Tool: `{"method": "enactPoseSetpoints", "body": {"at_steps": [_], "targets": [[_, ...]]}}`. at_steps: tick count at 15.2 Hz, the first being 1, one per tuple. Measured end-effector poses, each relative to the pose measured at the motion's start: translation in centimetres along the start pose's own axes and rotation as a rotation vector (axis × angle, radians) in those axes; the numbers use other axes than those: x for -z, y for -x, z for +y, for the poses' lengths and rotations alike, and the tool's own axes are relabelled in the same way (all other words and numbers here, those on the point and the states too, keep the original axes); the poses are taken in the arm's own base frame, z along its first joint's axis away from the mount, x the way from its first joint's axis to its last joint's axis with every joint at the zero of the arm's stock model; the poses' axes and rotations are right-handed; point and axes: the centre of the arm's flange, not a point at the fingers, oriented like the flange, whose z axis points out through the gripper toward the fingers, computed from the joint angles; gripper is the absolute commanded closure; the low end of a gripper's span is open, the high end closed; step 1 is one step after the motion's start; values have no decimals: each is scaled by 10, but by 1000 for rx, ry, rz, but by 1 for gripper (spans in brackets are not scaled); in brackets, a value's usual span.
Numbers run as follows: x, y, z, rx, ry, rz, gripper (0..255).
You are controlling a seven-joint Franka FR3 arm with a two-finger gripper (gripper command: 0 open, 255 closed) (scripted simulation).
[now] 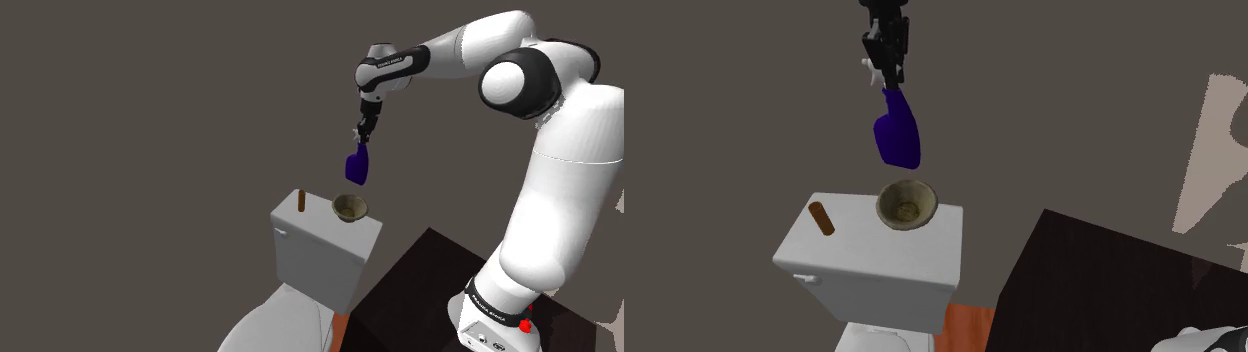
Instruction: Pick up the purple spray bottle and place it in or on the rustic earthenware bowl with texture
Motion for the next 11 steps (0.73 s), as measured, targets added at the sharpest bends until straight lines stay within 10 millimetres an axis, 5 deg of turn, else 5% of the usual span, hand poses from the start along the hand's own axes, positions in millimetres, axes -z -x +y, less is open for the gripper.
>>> {"method": "enactPoseSetpoints", "body": {"at_steps": [11], "targets": [[-59,-1,1,0,0,0,255]]}}
